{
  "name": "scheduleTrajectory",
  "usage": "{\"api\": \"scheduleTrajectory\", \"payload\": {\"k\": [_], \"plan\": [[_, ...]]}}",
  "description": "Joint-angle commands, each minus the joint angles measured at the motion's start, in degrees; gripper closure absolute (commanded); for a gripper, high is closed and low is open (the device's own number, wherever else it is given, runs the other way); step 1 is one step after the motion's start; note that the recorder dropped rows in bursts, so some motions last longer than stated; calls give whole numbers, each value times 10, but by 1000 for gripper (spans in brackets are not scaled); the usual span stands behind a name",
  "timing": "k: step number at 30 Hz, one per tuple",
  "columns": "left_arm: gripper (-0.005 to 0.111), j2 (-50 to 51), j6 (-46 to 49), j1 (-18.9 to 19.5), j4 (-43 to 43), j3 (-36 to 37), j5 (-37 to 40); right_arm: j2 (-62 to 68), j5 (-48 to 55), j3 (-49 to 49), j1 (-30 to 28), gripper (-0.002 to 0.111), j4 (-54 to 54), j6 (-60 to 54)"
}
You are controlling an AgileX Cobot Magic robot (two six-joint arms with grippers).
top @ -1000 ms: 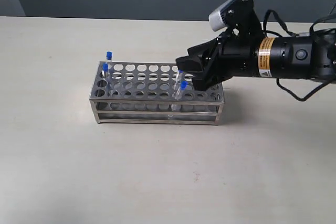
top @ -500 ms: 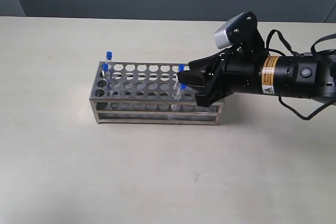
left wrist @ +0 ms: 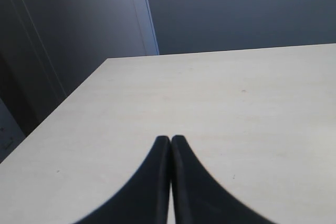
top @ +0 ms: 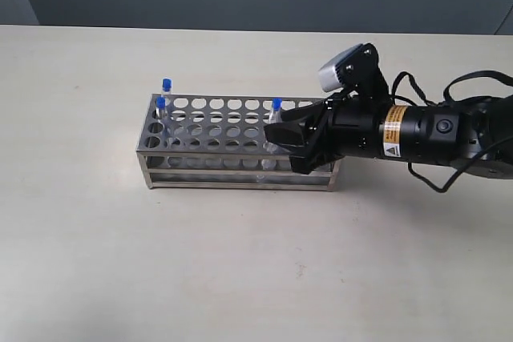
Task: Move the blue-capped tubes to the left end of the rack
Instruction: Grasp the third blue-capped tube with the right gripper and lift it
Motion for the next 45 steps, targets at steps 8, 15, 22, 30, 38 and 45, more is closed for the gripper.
{"api": "scheduleTrajectory", "payload": {"k": [8, 15, 22, 30, 38, 45], "plan": [[106, -3, -2, -1, 1, -2, -2, 45, -24, 3, -2, 67, 21, -20], [106, -3, -2, -1, 1, -2, -2, 53, -29, 3, -2, 73, 32, -20], [106, -3, -2, -1, 1, -2, -2, 53, -44, 3, -2, 105, 34, -20], [106, -3, -2, -1, 1, -2, -2, 36, -88, 3, -2, 109, 20, -13], [106, -3, -2, -1, 1, -2, -2, -41, -80, 3, -1, 109, 10, -10], [106, -3, -2, -1, 1, -2, -2, -79, -59, -30, 38, 109, 10, -9]]}}
